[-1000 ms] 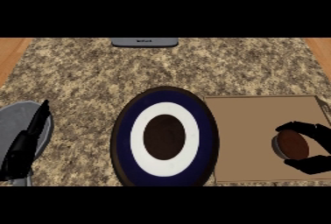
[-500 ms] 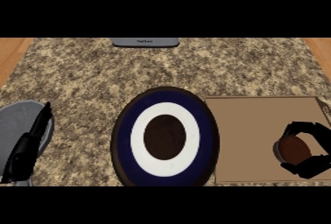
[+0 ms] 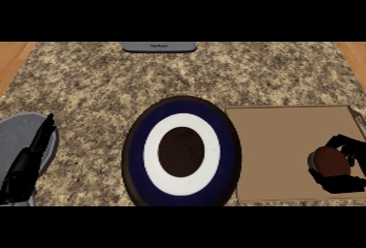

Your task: Pick the cupcake from the tray and place it in the plate

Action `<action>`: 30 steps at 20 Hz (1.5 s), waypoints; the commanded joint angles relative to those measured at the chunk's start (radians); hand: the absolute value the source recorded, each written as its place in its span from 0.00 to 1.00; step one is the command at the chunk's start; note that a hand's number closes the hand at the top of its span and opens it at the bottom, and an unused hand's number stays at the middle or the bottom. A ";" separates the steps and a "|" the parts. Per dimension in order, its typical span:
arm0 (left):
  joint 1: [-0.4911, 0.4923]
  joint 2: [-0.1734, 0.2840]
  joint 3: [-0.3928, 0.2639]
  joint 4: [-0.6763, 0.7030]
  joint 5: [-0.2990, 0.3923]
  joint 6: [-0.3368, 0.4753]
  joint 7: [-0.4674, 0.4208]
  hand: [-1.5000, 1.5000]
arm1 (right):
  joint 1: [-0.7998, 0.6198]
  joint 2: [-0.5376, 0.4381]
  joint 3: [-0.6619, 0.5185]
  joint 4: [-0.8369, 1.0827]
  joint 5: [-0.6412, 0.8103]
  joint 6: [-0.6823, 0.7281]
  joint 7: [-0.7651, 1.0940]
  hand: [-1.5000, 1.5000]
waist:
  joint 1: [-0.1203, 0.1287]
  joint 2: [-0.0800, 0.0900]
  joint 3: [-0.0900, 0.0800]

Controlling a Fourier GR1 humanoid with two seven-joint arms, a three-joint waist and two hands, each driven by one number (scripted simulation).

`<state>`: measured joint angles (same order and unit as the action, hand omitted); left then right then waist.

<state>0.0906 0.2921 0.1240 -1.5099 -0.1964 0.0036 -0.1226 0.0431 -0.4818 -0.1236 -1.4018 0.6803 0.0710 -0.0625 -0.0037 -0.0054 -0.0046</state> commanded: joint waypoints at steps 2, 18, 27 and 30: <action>0.021 -0.028 -0.012 -0.067 -0.010 0.013 0.042 0.50 | 0.037 0.037 -0.065 -0.103 0.008 -0.124 0.001 1.00 | 0.000 0.003 0.005; -0.024 0.002 0.036 0.029 0.022 -0.037 0.006 0.50 | 0.237 0.116 -0.009 -0.969 -0.220 0.007 0.062 1.00 | -0.009 0.003 0.003; -0.011 -0.004 0.044 0.038 -0.001 -0.038 -0.037 0.50 | -0.054 0.192 0.306 -1.064 -0.064 0.076 0.494 1.00 | 0.010 0.005 0.003; -0.062 0.003 0.050 0.095 -0.011 -0.038 -0.040 0.50 | -0.211 0.268 0.438 -0.880 0.037 0.021 0.552 1.00 | 0.013 0.007 0.003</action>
<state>0.0656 0.2795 0.1530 -1.4690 -0.2119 -0.0212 -0.1540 -0.0330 -0.2787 0.1878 -2.3121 0.5536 0.1041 0.3582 0.0068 -0.0001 -0.0019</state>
